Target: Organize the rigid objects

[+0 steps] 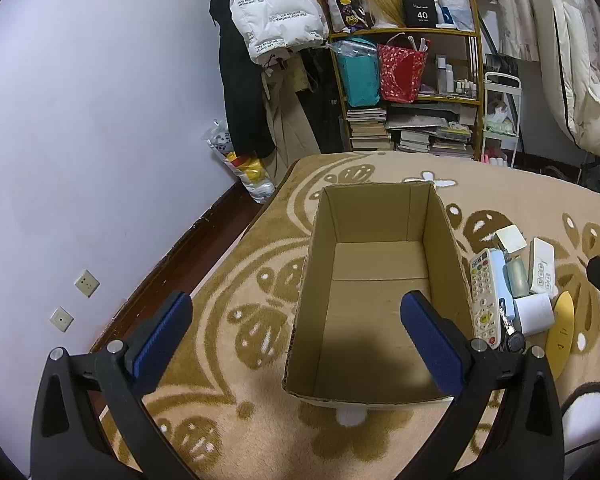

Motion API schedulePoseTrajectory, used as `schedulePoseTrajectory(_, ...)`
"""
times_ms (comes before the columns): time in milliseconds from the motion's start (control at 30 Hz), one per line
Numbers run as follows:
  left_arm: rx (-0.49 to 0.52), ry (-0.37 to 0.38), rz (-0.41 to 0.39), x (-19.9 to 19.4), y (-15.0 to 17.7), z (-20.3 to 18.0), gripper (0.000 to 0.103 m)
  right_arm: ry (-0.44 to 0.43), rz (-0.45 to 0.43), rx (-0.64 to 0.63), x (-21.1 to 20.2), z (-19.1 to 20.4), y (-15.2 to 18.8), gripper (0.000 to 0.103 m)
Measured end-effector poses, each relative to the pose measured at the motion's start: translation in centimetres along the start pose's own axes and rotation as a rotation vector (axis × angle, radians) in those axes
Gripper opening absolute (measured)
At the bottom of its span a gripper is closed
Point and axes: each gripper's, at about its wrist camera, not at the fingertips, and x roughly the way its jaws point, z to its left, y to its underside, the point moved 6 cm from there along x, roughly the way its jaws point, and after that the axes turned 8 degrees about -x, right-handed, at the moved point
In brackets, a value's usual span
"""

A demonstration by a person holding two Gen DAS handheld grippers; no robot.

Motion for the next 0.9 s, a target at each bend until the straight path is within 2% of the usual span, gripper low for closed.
schedulePoseTrajectory(900,0.027,-0.005,0.023,0.45,0.51,-0.50,0.103,0.006,0.010,-0.004,0.10,-0.04,0.02,0.103)
